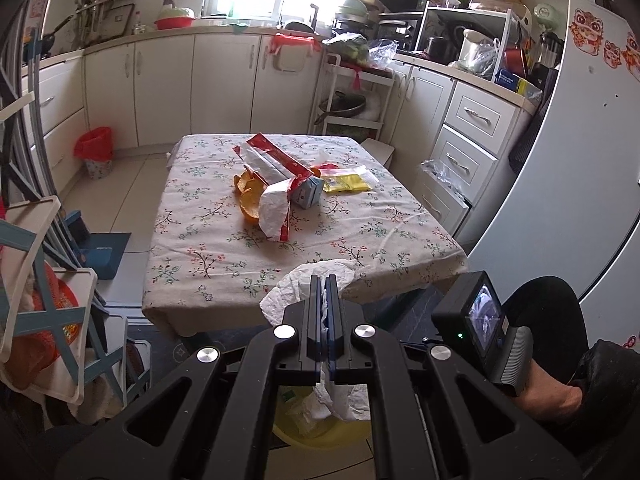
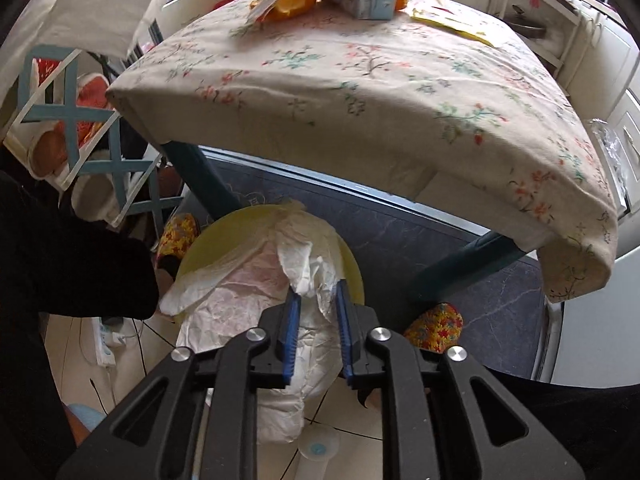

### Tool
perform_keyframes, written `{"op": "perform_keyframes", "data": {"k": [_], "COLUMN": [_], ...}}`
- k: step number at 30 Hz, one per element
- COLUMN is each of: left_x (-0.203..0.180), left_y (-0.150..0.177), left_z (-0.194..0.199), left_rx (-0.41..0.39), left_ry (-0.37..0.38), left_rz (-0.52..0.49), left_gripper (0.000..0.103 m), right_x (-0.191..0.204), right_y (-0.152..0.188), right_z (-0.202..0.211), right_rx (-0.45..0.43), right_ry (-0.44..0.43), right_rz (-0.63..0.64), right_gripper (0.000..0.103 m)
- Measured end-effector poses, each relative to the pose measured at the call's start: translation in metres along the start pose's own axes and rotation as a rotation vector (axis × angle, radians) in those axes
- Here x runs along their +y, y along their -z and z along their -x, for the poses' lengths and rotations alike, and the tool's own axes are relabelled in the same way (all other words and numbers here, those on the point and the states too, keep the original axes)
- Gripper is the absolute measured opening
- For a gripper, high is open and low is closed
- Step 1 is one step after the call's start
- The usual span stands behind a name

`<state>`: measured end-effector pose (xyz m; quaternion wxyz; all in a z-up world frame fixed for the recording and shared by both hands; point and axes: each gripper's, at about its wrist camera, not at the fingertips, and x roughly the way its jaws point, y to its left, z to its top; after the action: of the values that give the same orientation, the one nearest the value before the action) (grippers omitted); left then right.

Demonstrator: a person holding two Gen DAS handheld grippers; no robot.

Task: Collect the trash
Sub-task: 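Carry the tissue and bag to the yellow basin and release both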

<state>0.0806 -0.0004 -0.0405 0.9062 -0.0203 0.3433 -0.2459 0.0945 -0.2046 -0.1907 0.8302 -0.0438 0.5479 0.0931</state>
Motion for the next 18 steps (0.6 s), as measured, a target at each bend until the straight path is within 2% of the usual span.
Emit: {"op": "perform_keyframes", "data": {"k": [2, 4, 11, 16, 18], "left_x": [0.001, 0.001, -0.002, -0.004, -0.008], "left_y": [0.001, 0.003, 0.012, 0.03, 0.039], "left_z": [0.001, 0.0, -0.012, -0.041, -0.054], "left_rx": [0.002, 0.007, 0.051, 0.153, 0.195], "left_ry": [0.002, 0.004, 0.026, 0.082, 0.091], "left_rz": [0.004, 0.004, 0.013, 0.047, 0.047], "left_gripper": [0.002, 0.002, 0.002, 0.002, 0.002], "right_x": [0.002, 0.003, -0.011, -0.037, -0.047], "right_y": [0.0, -0.002, -0.005, -0.011, -0.01], "right_z": [-0.001, -0.003, 0.008, 0.036, 0.048], "right_rx": [-0.001, 0.001, -0.042, -0.181, -0.245], "right_ry": [-0.003, -0.013, -0.043, -0.075, -0.087], "right_rz": [0.002, -0.005, -0.082, -0.216, -0.268], "right_gripper": [0.022, 0.031, 0.038, 0.051, 0.053]}}
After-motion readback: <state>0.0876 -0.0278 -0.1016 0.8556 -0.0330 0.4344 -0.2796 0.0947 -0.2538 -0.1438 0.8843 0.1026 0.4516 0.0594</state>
